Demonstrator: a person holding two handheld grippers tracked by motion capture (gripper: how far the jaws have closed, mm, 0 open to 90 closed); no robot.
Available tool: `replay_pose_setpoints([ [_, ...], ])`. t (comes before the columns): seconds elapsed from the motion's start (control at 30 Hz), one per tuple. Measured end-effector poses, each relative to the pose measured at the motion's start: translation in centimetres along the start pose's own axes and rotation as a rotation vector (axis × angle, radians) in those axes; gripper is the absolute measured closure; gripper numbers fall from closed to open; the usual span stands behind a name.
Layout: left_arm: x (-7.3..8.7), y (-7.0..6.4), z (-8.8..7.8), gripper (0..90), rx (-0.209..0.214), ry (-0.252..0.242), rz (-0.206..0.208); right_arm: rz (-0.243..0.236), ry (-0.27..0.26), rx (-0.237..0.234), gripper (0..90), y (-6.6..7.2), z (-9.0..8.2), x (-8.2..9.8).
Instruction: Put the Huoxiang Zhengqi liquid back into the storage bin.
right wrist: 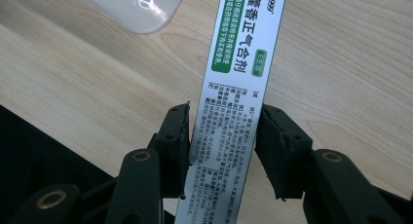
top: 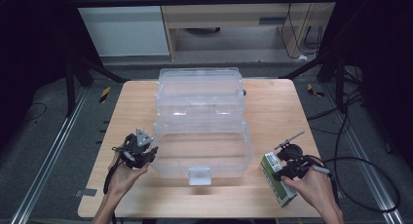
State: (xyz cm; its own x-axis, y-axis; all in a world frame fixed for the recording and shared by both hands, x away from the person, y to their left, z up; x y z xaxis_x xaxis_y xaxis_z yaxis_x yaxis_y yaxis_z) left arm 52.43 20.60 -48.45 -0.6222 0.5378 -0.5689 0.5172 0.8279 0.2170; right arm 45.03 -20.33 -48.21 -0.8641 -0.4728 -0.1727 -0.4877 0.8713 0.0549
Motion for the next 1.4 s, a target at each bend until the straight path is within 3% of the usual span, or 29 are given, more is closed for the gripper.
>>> replay_pose_setpoints([
  [0.43,-0.05,0.00,0.01,65.5,0.002,0.003,-0.006,0.023,0.029,0.019,57.7,0.14,0.11,-0.19],
  [1.4,-0.03,0.00,0.03,65.4,-0.001,0.005,0.008,0.006,0.063,0.025,64.2,-0.11,0.01,-0.37],
])
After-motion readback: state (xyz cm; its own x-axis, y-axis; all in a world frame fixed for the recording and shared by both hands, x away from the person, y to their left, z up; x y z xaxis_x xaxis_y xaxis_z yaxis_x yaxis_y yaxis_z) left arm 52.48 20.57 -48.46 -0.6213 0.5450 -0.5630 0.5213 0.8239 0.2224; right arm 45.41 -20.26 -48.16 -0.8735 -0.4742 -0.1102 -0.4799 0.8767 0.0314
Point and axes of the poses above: each handheld gripper's, and its own axes: z roughly forward along the jaws, x roughly out of its underside, y roughly to its left, the point moved 9 cm from there along z, roughly forward along the jaws, and after that the axes turned 7 degrees about y, right-handed, at the moved point
